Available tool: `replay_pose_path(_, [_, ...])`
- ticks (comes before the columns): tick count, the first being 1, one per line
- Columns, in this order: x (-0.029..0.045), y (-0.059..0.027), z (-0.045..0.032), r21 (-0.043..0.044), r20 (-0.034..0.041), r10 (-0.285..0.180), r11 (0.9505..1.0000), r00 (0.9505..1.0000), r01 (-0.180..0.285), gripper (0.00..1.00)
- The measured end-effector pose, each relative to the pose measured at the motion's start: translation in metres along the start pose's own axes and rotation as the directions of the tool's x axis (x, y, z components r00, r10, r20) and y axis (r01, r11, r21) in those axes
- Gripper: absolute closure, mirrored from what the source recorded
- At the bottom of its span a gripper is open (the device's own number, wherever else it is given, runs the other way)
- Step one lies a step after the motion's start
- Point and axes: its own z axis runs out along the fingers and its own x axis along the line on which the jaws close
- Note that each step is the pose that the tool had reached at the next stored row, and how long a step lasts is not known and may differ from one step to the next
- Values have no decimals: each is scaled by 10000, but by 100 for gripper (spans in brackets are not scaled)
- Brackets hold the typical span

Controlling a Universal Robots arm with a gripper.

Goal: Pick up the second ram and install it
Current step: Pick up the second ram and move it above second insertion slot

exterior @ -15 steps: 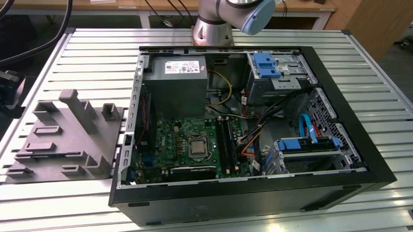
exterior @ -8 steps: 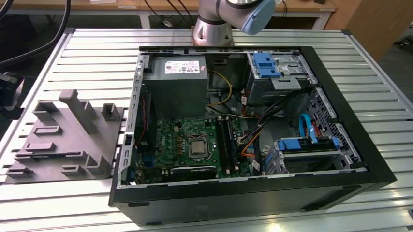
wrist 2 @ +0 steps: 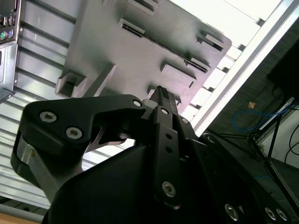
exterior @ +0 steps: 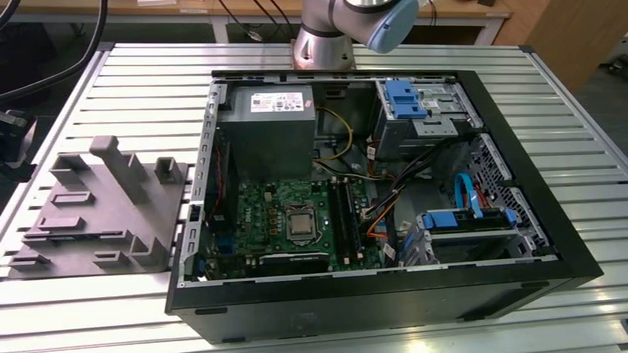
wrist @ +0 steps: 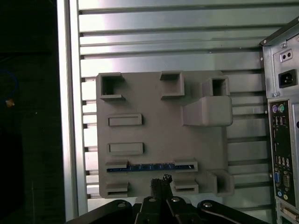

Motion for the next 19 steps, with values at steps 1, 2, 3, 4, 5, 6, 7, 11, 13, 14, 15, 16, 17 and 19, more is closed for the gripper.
replay_pose_path(1, [0, 0, 0, 0, 0, 0, 10000, 10000, 0, 90])
replay_pose_path(2, [0, 0, 0, 0, 0, -6, 10000, 10000, 6, 90])
replay_pose_path(3, [0, 0, 0, -1, -3, -39, 10000, 10000, 39, 90])
replay_pose_path(4, [0, 0, 0, -2, -5, -115, 9999, 9999, 115, 90])
replay_pose_path(5, [1, 0, 0, -5, -12, -253, 9997, 9997, 253, 90])
replay_pose_path(6, [0, 0, 1, -9, -20, -418, 9991, 9991, 418, 90])
replay_pose_path(7, [0, -1, 2, -15, -27, -601, 9982, 9982, 601, 90])
replay_pose_path(11, [0, -1, 8, -36, -56, -1314, 9913, 9913, 1314, 90])
replay_pose_path(13, [0, -1, 10, -48, -71, -1679, 9858, 9858, 1679, 90])
replay_pose_path(14, [0, -1, 12, -54, -79, -1858, 9826, 9826, 1858, 90])
replay_pose_path(15, [0, -1, 13, -60, -85, -2033, 9791, 9791, 2033, 90])
replay_pose_path(16, [0, -1, 15, -66, -92, -2209, 9753, 9752, 2209, 90])
replay_pose_path(17, [0, -1, 17, -72, -99, -2384, 9712, 9711, 2383, 90])
replay_pose_path(19, [0, -1, 20, -85, -112, -2742, 9617, 9616, 2741, 90])
